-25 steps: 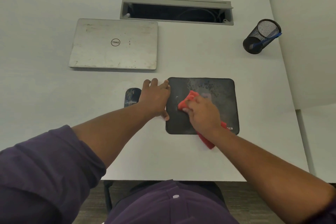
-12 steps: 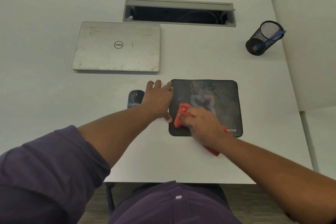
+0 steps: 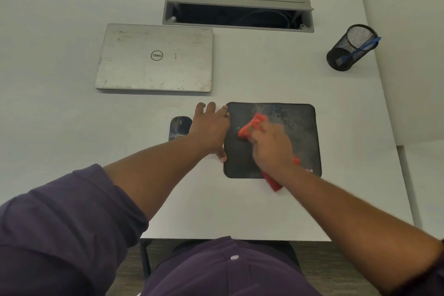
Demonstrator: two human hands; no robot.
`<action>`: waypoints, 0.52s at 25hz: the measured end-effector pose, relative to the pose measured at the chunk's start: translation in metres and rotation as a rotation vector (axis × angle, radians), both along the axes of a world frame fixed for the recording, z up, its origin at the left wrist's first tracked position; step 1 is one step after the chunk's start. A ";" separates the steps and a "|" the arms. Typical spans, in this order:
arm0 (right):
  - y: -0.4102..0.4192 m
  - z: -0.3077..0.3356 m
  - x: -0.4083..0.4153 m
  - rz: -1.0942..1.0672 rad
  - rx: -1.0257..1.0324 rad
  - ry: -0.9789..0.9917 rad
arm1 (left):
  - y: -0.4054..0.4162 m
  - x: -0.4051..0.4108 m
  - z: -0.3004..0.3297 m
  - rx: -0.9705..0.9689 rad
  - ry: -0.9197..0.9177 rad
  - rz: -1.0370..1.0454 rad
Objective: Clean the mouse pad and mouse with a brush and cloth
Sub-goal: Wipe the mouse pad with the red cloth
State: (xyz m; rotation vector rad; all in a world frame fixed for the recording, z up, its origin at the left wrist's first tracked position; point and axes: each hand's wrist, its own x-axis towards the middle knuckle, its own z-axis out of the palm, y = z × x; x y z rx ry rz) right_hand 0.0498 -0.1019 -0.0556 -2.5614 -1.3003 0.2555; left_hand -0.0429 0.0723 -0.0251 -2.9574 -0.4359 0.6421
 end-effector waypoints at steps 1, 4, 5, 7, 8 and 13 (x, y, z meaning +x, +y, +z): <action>-0.008 -0.007 -0.020 0.090 -0.011 -0.003 | -0.001 0.000 -0.001 0.001 0.001 0.005; -0.030 -0.009 -0.028 0.400 -0.017 -0.040 | -0.001 -0.002 -0.003 -0.010 -0.004 0.021; -0.019 -0.005 -0.006 0.348 -0.047 -0.038 | -0.001 -0.002 -0.003 -0.022 -0.002 0.028; 0.013 0.007 0.022 0.032 -0.003 -0.049 | 0.000 -0.002 -0.003 -0.040 -0.001 0.041; 0.018 0.007 0.021 -0.036 -0.015 -0.038 | -0.001 -0.002 -0.003 -0.039 0.002 0.046; -0.001 -0.005 0.005 0.356 0.012 -0.030 | -0.001 -0.003 -0.005 -0.037 0.005 0.051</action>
